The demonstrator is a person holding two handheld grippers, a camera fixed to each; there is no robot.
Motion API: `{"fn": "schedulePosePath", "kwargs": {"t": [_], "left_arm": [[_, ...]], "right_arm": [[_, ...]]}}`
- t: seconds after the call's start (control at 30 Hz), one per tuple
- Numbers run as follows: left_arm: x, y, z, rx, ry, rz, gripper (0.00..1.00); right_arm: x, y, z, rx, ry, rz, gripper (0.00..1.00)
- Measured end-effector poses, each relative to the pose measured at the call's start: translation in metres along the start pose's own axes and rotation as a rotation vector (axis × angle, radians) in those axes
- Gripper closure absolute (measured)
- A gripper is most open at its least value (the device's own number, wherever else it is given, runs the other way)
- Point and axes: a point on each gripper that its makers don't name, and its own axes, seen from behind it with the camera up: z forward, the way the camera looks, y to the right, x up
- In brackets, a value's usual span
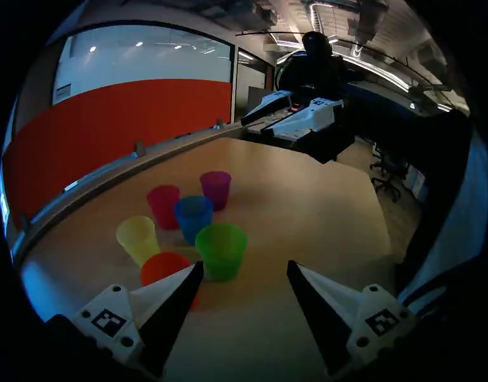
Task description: Pour water
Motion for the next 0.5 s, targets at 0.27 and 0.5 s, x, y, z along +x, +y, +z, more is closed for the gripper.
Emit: {"fn": "schedulePosePath", "kwargs": {"t": [0.27,0.5], "left_arm": [[-0.014,0.006,0.015,-0.033,-0.024,-0.006,0.03],[-0.023,0.003,0.026,-0.041,-0.038,-0.010,0.03]], "right_arm": [[-0.008,0.004,0.011,0.007,-0.017,0.000,0.00],[-0.011,0.007,0.020,0.012,-0.026,-0.004,0.00]]}}
